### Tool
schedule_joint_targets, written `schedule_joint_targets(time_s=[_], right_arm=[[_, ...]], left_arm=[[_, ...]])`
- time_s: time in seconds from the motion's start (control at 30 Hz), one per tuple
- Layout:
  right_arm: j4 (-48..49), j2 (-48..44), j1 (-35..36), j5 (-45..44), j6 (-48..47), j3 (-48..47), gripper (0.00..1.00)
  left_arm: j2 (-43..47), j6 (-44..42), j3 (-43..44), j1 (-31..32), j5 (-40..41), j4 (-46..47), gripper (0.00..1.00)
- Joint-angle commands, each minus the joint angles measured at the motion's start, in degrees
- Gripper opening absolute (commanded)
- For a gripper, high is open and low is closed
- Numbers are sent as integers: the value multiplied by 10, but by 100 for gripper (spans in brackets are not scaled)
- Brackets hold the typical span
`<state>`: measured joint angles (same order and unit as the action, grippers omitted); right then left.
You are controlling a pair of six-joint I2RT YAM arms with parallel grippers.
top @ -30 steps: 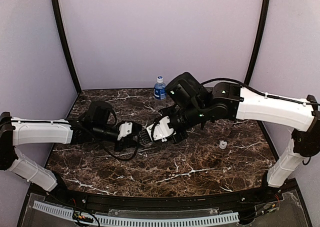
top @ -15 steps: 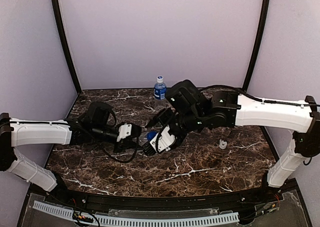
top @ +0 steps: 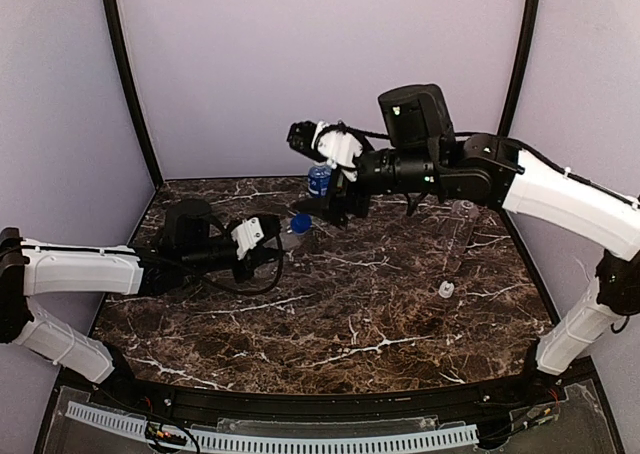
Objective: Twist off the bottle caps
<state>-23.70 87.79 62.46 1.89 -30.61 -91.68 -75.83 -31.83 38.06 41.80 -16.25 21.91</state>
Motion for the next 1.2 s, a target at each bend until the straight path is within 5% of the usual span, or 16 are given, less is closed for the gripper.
schedule_joint_targets(time_s=[0.0,0.13,0.47,0.63,0.9,1.0,1.17], right_arm=[[-61,42,-69,73,295,-69,88],[-111,75,-102,106,437,-116,79],[-202,154,-67,70,428,-194,74],[-235,193,-51,47,412,-242,61],[-229,200,-44,27,394,-251,21],[-226,196,-39,26,362,-242,2],[-206,164,-3,23,149,-154,0]], left_arm=[[4,46,-1,2,114,70,16],[3,43,2,2,126,68,17],[0,44,0,2,115,68,17],[0,44,1,1,113,67,17],[-1,45,0,2,109,62,18],[-3,42,-1,1,96,58,18],[2,0,-4,2,-7,8,17]])
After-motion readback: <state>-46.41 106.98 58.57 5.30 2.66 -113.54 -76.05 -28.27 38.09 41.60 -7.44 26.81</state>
